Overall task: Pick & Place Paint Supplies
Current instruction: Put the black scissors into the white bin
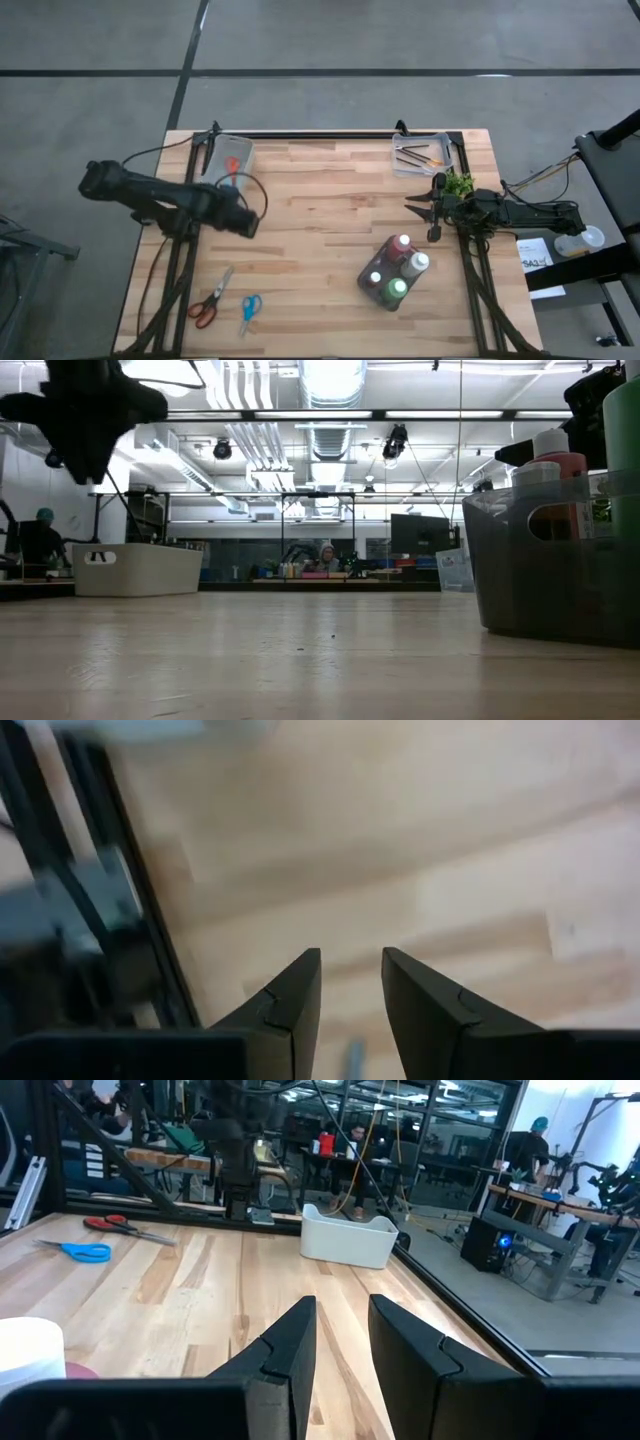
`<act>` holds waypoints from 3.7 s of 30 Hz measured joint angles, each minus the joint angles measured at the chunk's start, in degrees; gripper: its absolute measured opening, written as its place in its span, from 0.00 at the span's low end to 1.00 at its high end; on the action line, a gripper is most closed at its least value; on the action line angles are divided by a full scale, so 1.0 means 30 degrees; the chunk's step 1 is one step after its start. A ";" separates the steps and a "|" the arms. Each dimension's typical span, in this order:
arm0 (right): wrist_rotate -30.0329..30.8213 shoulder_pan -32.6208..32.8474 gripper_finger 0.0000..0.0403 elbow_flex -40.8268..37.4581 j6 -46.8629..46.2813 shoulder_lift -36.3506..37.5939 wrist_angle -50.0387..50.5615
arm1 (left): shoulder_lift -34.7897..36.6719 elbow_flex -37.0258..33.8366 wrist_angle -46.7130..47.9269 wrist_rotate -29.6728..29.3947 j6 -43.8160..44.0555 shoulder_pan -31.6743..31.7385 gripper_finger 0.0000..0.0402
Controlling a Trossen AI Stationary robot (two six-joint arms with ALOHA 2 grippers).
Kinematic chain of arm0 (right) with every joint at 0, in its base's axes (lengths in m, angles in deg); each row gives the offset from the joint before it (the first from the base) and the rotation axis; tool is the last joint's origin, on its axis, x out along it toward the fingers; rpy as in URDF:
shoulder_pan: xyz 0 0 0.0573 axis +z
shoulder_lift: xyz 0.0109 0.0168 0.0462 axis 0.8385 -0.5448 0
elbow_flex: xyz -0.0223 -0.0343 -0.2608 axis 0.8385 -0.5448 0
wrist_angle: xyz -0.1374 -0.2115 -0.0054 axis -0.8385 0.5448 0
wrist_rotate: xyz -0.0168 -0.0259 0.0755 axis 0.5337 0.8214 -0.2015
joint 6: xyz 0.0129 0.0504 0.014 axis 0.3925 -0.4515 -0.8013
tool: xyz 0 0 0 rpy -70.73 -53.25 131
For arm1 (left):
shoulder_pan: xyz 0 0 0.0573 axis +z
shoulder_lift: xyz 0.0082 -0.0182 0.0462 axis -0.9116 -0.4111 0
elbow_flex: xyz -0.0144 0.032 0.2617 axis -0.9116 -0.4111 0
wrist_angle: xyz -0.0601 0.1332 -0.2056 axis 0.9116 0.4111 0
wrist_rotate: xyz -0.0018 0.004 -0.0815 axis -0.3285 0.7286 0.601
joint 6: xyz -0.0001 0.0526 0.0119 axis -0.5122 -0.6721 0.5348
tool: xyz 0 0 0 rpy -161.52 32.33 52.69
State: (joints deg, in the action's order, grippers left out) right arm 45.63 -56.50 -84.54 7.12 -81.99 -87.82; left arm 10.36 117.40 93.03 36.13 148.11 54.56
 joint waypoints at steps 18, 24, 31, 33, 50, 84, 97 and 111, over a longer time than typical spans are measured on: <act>0.0000 -0.0007 0.22 0.0000 0.0000 0.0000 0.0000 | -0.4327 0.0000 -0.3427 0.4569 0.5919 -0.5723 0.29; 0.0000 -0.0005 0.22 -0.0002 0.0000 0.0000 0.0005 | -0.4456 0.0000 -0.5296 0.4831 0.8362 -0.8342 0.29; 0.0000 -0.0002 0.22 -0.0007 0.0000 0.0000 0.0005 | -0.4456 0.0000 -0.8289 0.2295 1.5202 -1.3389 0.29; 0.0000 0.0000 0.22 -0.0003 0.0000 0.0000 0.0004 | -0.4556 0.0000 -0.8576 0.1794 1.6629 -1.4369 0.29; 0.0000 -0.0003 0.22 -0.0007 0.0000 0.0007 0.0004 | -0.7880 0.0838 -1.0010 0.6440 1.0655 -1.4544 0.29; -0.0002 -0.0002 0.22 -0.0007 0.0000 0.0007 0.0007 | -1.0088 0.0656 -0.9437 0.8303 2.0367 -1.5551 0.29; -0.0007 0.0000 0.22 -0.0007 0.0000 0.0007 0.0000 | -1.1351 0.0663 -0.9455 0.8291 1.9237 -1.5509 0.29; 0.0000 -0.0007 0.22 -0.0007 0.0000 0.0007 0.0000 | -1.1414 0.0656 -0.9837 0.7980 1.9019 -1.5371 0.13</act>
State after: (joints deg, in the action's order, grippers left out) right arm 45.63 -56.52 -84.56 7.12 -81.97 -87.82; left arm -23.88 119.36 63.52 60.07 205.16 8.45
